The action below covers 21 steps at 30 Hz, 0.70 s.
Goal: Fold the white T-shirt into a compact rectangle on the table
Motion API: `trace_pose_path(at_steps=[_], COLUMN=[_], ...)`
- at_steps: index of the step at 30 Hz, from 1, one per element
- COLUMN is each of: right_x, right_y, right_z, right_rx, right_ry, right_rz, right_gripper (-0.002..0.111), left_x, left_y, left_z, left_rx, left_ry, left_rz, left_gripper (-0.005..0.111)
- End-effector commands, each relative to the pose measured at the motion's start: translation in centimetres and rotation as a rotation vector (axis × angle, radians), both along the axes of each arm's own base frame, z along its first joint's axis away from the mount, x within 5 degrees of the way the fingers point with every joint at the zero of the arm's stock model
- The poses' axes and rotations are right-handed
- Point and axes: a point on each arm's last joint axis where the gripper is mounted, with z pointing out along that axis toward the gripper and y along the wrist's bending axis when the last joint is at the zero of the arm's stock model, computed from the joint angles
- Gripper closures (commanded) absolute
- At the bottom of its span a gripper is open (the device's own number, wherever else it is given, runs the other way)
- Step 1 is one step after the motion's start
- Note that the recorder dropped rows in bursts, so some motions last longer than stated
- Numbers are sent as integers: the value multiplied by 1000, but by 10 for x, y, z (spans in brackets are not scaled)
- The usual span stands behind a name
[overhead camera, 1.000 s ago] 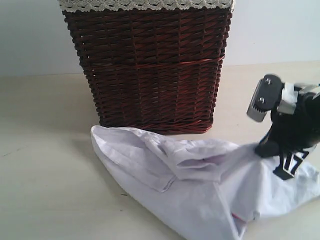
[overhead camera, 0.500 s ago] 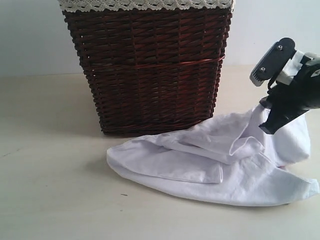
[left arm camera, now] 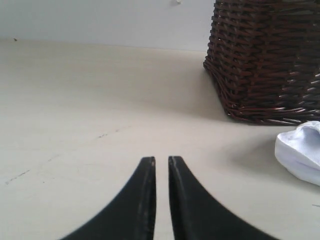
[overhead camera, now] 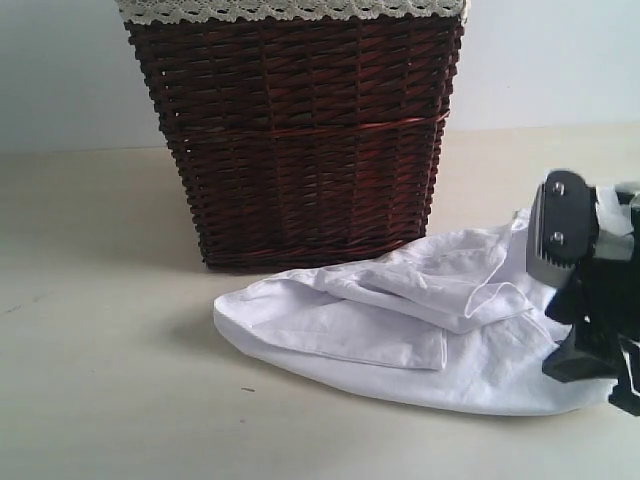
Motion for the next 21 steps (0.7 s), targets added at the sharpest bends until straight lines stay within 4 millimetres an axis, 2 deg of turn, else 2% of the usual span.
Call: trace_pose_path(at_steps=[1, 6, 7, 8, 10, 12, 16, 18, 20, 21], right_x=[15, 26, 27, 26, 22, 18, 4, 0, 2, 6], right_y=[-7, -7, -6, -5, -2, 1, 8, 2, -9, -20], right_z=[-28, -68, -73, -74, -65, -50, -9, -6, -17, -26], right_rx=[-60, -90, -82, -70, -36, 12, 128, 63, -29, -57], right_ry=[-21, 100, 118, 137, 143, 111, 9, -1, 56, 100], right_rz=[-94, -164, -187, -194, -176, -163, -111, -92, -147, -188], right_gripper=[54, 54, 59, 67, 93, 108, 108, 103, 78, 57], left_x=[0, 0, 0, 0, 0, 0, 0, 0, 0, 0], left_y=[0, 0, 0, 0, 0, 0, 0, 0, 0, 0], left_z=[1, 1, 1, 1, 1, 1, 1, 1, 1, 1], left_rx=[4, 4, 4, 4, 4, 4, 4, 4, 4, 4], left_ry=[-14, -14, -14, -14, -14, -14, -14, -14, -14, -14], left_rz=[-6, -6, -6, -6, -6, -6, -6, -6, -6, -6], left_gripper=[95, 95, 95, 95, 95, 95, 95, 95, 95, 95])
